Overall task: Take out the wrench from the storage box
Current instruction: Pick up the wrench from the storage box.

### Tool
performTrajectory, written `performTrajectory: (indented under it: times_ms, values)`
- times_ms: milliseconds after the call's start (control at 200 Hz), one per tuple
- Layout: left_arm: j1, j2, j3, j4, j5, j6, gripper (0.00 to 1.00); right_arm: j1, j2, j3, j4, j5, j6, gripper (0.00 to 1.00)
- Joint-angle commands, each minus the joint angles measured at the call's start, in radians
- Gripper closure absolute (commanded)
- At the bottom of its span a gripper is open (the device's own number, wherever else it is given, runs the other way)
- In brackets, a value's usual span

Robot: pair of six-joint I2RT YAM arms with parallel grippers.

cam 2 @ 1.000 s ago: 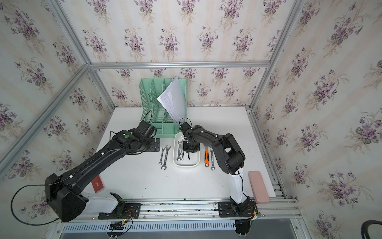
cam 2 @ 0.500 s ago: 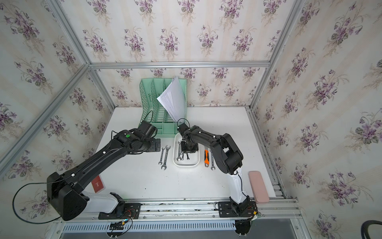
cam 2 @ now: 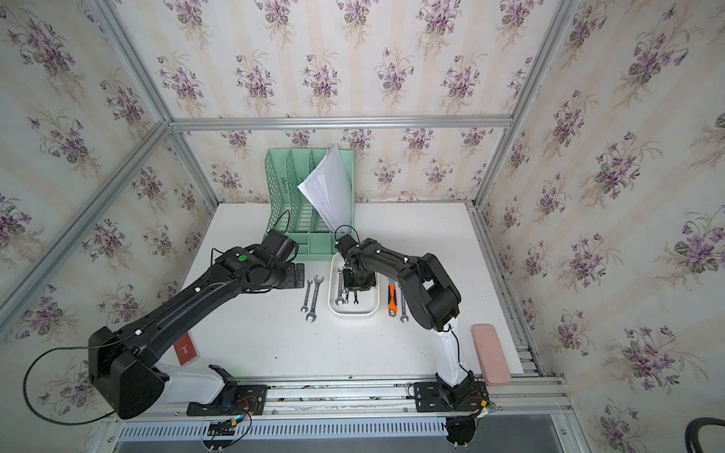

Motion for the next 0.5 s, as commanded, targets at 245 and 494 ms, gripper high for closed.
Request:
performTrajectory:
  times_ms: [245,494]
  values:
    - [0.001,-0.009,-0.007,0.017,0.005,-0.006,0.01,-0.018,-0.037,0.012,-0.051,0.013,0.003,0.74]
    - [0.001,0.000,-0.009,0.020,0.009,-0.006,0.01,-0.017,-0.029,-0.018,-0.013,-0.019,0.011,0.71]
